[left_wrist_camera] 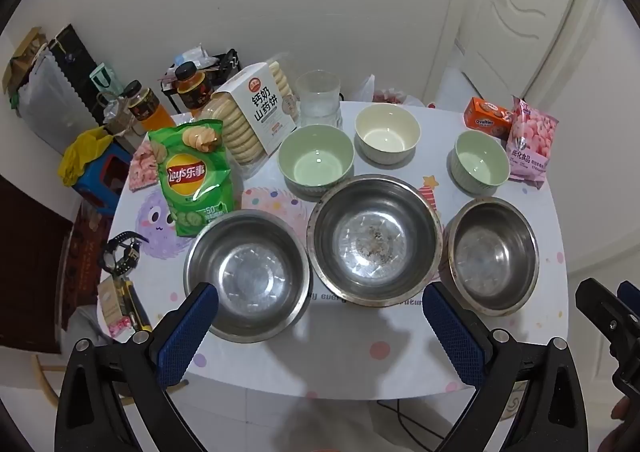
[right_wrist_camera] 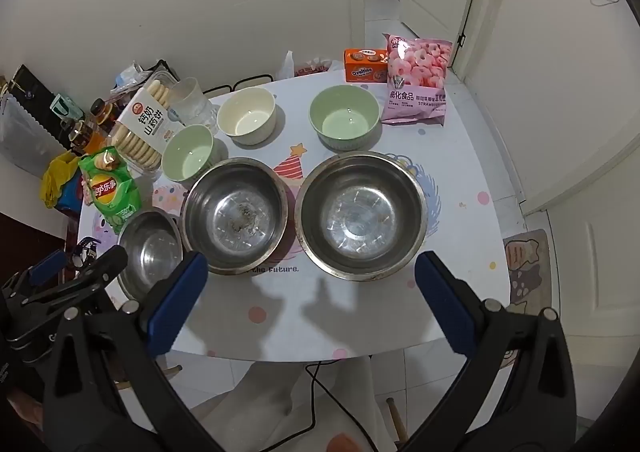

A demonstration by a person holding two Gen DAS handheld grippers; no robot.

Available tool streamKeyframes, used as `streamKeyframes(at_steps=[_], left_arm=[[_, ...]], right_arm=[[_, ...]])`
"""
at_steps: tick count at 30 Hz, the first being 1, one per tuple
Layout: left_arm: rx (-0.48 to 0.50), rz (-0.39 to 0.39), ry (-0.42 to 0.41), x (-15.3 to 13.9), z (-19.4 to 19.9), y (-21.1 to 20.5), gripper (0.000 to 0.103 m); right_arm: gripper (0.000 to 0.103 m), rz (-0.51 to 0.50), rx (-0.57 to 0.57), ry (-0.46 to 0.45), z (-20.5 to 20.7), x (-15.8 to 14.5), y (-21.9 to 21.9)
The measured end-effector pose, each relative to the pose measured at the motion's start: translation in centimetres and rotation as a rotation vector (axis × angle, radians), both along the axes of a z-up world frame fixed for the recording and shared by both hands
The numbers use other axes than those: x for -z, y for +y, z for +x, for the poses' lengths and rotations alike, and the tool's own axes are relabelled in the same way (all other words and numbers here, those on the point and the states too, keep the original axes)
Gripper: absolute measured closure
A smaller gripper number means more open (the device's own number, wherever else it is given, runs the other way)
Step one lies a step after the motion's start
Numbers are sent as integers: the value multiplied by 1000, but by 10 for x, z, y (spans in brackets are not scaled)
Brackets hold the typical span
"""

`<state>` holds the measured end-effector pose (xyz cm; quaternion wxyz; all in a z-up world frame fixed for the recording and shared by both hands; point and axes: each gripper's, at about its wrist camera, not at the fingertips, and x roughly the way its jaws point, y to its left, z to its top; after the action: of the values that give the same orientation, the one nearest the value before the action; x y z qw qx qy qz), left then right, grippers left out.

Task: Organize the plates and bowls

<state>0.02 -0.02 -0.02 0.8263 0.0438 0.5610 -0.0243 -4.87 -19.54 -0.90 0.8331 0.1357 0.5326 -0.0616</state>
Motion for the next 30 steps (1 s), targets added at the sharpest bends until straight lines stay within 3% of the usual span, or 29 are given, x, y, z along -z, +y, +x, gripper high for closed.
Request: streamKeyframes(at_steps=[30], left_arm=[[16, -35, 12, 4, 1, 1, 0]], right_arm=[[0, 7, 3, 0, -5, 2, 5]])
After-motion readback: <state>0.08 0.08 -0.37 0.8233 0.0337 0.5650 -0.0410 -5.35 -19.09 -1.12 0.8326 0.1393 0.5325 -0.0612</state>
